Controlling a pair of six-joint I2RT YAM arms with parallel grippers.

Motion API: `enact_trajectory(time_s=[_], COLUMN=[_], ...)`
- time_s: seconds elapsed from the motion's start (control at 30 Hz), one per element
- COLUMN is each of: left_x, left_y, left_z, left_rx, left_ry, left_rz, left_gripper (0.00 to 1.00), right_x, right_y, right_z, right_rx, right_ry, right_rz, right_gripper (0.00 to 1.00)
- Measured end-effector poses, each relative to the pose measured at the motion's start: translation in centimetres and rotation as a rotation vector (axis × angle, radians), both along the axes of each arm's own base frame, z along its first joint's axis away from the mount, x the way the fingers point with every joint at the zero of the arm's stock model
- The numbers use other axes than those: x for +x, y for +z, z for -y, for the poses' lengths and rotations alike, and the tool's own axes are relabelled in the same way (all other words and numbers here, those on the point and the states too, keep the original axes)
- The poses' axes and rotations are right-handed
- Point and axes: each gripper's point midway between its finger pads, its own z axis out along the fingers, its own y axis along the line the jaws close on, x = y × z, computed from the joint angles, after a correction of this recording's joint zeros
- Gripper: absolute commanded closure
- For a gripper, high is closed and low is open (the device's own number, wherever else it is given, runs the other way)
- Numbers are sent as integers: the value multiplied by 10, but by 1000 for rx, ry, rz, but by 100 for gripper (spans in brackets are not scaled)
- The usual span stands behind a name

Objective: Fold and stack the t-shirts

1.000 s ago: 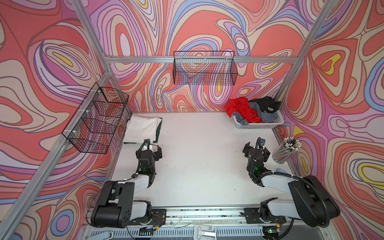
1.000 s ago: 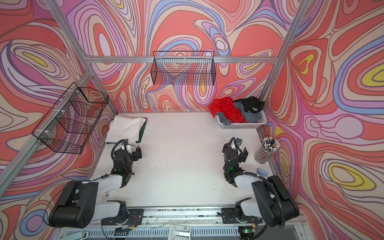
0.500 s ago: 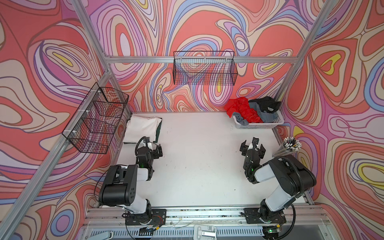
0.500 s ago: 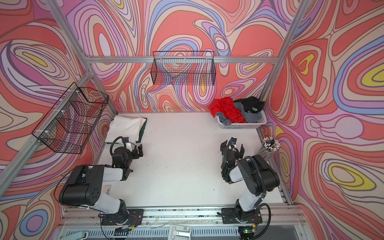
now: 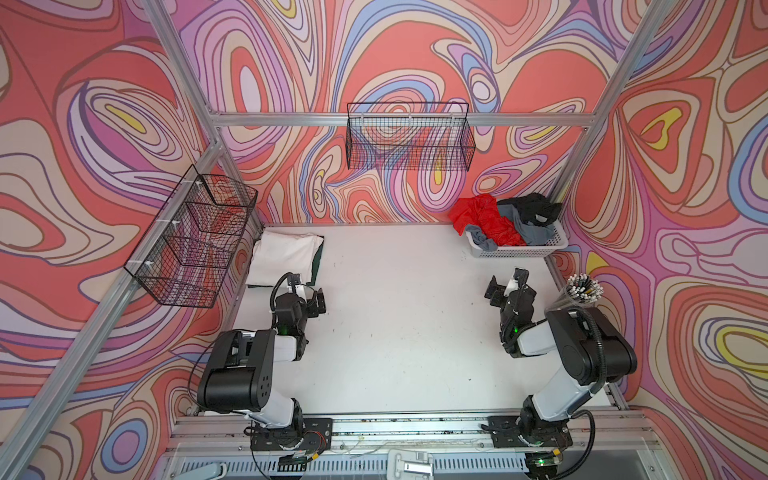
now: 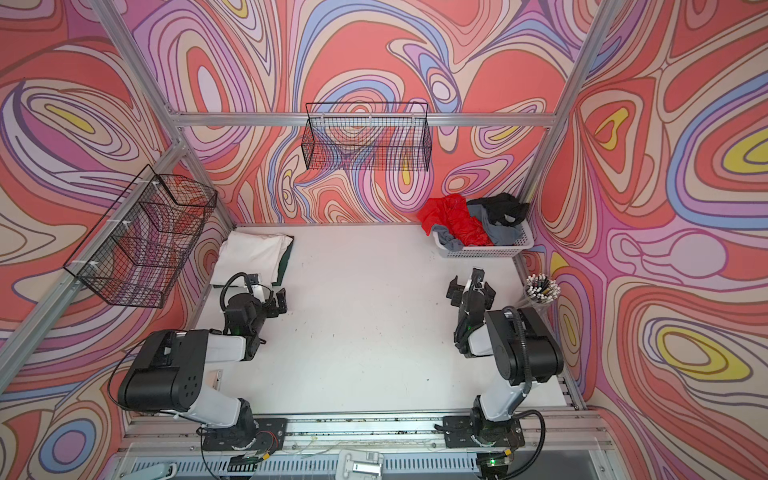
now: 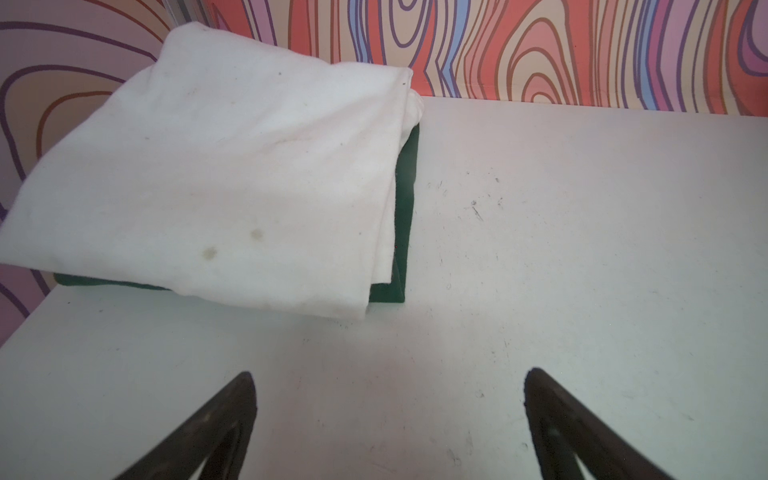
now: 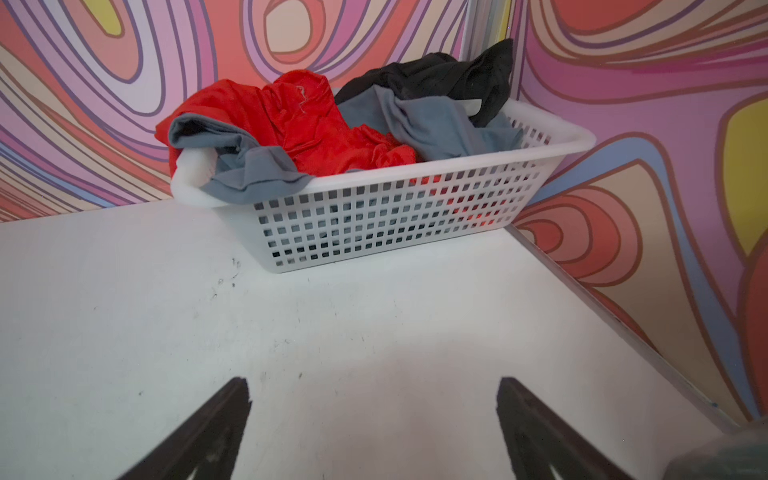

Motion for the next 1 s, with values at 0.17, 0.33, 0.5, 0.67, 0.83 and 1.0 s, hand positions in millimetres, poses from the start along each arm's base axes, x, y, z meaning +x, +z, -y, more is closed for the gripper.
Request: enact_trajectory(time_s=[0.17,0.33,0.5,0.67,0.83,1.0], left_x=[0,2,3,3,2,2], left_y=[0,0,1,0,-1,-1], left_z=[1,9,14,17,17,17], left_rx=[1,2,4,3,3,3], left_ry=[-2,-42,-74,-88,-89,-89], left_rz=[0,-8,-7,-11,-14,-14], left_gripper=[0,0,0,0,0,0], right_x=[2,2,3,3,2,2], right_y=[3,5,6,6,5,5], right_z=[-4,-5,-5,-5,-5,-5], right_rx=[7,10,10,10,10,10], right_ry=[24,28,29,30,30,30], right_rz=[16,22,29,28,24,24], right_gripper=[2,2,2,2,2,2])
